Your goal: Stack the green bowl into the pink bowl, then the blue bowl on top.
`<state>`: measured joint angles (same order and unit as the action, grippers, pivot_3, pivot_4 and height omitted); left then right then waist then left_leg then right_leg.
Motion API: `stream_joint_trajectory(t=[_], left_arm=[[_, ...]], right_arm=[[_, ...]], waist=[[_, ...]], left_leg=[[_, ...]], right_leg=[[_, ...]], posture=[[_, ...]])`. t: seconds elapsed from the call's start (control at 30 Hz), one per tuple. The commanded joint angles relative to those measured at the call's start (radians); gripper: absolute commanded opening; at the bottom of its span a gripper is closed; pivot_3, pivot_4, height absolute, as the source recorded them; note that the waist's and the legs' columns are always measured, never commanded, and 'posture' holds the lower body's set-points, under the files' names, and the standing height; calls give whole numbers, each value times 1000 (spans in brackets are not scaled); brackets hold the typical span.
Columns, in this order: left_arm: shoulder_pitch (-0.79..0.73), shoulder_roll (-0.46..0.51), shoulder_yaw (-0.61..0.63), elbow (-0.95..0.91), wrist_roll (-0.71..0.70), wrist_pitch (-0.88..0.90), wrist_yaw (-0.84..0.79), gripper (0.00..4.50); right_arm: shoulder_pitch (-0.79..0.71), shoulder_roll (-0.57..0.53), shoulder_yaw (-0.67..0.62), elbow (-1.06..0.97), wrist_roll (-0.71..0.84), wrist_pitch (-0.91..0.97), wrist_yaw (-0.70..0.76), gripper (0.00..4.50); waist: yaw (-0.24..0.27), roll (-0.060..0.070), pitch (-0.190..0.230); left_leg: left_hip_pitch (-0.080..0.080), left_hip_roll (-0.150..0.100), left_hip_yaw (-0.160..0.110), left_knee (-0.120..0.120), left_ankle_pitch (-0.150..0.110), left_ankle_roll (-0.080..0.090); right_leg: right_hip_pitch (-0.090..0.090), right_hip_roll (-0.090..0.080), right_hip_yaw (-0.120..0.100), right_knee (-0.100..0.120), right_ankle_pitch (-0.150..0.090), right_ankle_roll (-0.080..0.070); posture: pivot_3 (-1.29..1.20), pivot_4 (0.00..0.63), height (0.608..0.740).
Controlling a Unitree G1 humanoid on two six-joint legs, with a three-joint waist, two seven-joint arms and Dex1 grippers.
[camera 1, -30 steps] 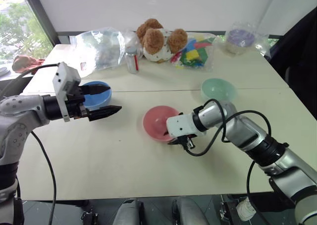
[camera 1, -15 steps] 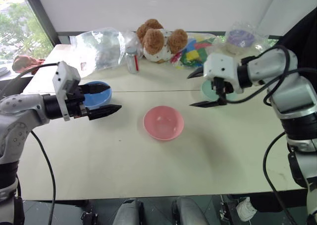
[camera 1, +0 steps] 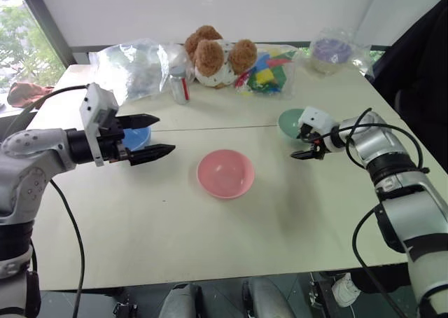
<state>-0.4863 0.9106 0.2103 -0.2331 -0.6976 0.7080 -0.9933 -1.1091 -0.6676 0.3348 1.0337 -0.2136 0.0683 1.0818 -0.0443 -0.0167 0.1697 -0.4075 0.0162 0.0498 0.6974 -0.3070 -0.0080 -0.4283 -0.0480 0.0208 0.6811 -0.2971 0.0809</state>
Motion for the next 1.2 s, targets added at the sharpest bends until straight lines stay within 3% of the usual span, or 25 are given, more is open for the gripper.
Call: stream_joint_trajectory(t=[0.03,0.13,0.23,0.37,0.53,0.67,0.9,1.0,1.17,1.2], left_arm=[[-1,14,17,-22,9,-20,-3,4500],[13,28,16,-33,9,-18,-29,4500],[20,50,10,-34,12,-21,-68,4500],[-2,79,-9,11,32,-45,-129,4500],[-35,80,-33,59,61,-71,-157,4500],[-53,75,-42,74,73,-79,-167,4500],[-38,78,-26,60,77,-72,-165,4500],[-17,80,-11,39,69,-61,-151,4500],[34,89,21,5,65,-45,-123,4500],[50,95,38,6,78,-51,-107,4500]], right_arm=[[-46,4,-29,29,-2,-42,-2,1611],[-68,1,-48,-1,19,-41,35,42],[-59,-20,-68,-156,65,-72,161,42],[29,-45,-69,-638,253,91,446,42],[118,-54,-18,-1032,367,267,531,42],[153,-25,60,-1105,333,249,530,42],[155,10,175,-1003,189,70,473,42],[143,27,175,-975,164,39,454,1068],[147,3,105,-1057,250,116,483,3703],[145,-11,48,-1094,323,198,493,4178]], waist=[[0,0,0],[-1,0,0],[0,1,1],[1,2,1],[6,1,1],[12,1,1],[9,1,1],[7,1,1],[6,1,1],[6,1,1]], left_leg=[[0,0,0,0,0,0],[0,0,0,0,0,0],[0,0,0,0,0,0],[0,1,-1,-2,0,0],[0,0,-3,-1,-3,5],[0,-1,-3,1,-4,6],[0,-1,-2,1,-4,6],[0,0,-2,1,-4,6],[0,0,-3,1,-4,6],[0,0,-3,1,-4,6]], right_leg=[[0,0,0,0,0,0],[0,0,0,0,0,0],[0,0,0,0,0,0],[-1,0,-1,0,0,0],[0,0,-3,0,0,0],[1,-2,-3,0,0,0],[0,-1,-3,0,0,0],[0,-1,-3,1,0,0],[0,-1,-3,1,0,0],[0,-1,-3,1,0,0]], posture=[[0,150,740],[0,150,740],[0,150,740],[0,150,740],[0,150,740],[0,150,740],[0,150,740],[0,150,740],[0,150,740],[0,150,740]])
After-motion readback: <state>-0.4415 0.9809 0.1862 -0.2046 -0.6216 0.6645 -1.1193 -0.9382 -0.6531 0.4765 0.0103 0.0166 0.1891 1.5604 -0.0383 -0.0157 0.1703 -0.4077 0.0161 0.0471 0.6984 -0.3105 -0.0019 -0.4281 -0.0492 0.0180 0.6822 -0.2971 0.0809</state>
